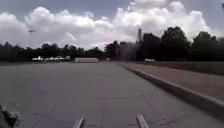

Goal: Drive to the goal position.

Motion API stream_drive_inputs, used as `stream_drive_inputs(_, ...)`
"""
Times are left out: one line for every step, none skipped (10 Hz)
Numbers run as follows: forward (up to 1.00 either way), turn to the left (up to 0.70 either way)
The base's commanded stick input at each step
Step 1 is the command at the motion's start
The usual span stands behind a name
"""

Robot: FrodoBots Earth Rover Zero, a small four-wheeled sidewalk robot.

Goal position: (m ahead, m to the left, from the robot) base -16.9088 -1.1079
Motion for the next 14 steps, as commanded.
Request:
stream_drive_inputs(0.70,0.00)
stream_drive_inputs(0.70,0.00)
stream_drive_inputs(0.70,0.00)
stream_drive_inputs(0.70,0.00)
stream_drive_inputs(0.70,0.00)
stream_drive_inputs(0.53,0.00)
stream_drive_inputs(0.28,0.12)
stream_drive_inputs(0.00,0.45)
stream_drive_inputs(0.00,0.61)
stream_drive_inputs(0.00,0.67)
stream_drive_inputs(0.00,0.68)
stream_drive_inputs(0.00,0.68)
stream_drive_inputs(0.00,0.68)
stream_drive_inputs(0.00,0.68)
